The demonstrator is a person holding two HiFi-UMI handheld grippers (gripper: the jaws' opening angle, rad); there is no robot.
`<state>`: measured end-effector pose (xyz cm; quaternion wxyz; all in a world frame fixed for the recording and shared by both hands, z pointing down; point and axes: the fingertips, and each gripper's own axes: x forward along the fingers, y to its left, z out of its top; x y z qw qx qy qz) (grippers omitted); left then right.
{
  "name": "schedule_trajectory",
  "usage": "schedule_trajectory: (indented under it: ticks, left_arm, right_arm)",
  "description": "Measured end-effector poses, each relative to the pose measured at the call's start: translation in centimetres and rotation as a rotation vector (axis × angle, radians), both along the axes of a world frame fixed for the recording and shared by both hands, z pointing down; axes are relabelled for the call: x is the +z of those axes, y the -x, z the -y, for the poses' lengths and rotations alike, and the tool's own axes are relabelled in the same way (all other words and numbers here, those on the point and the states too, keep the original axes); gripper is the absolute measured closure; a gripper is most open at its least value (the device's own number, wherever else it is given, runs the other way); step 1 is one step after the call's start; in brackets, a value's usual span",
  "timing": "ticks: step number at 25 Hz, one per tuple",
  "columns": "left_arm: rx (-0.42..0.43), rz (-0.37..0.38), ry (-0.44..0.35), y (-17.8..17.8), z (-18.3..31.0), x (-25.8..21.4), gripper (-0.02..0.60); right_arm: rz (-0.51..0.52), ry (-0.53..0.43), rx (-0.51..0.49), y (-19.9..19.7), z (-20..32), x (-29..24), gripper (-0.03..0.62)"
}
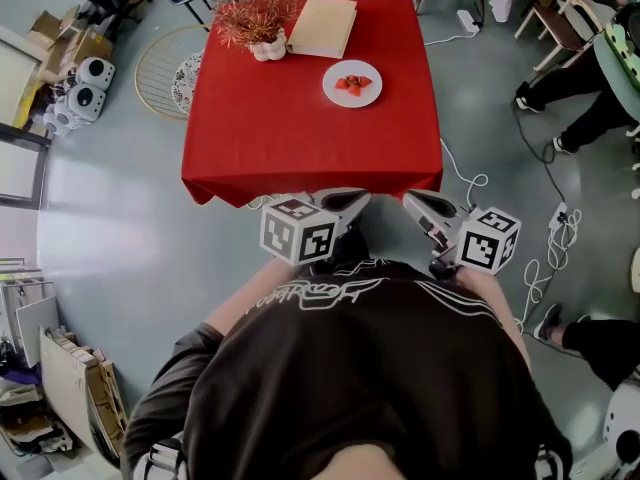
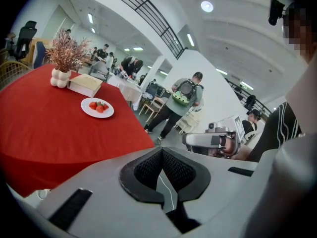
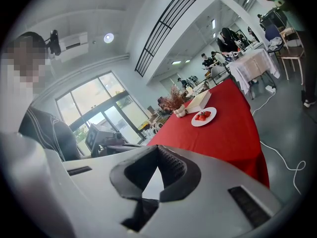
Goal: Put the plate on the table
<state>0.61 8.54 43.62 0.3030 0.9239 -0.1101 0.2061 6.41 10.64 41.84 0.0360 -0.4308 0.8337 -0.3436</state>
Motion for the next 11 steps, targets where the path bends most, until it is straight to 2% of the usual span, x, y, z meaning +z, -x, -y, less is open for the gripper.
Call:
schedule_trajectory:
  ticks: [11]
  left_arm:
    - [-0.002,0.001,0.001,-0.04,-0.35,-0.44,0.574]
  right_arm:
    - [-0.001,0.004,0.002,0.00,-0.48,-0.21,0.586]
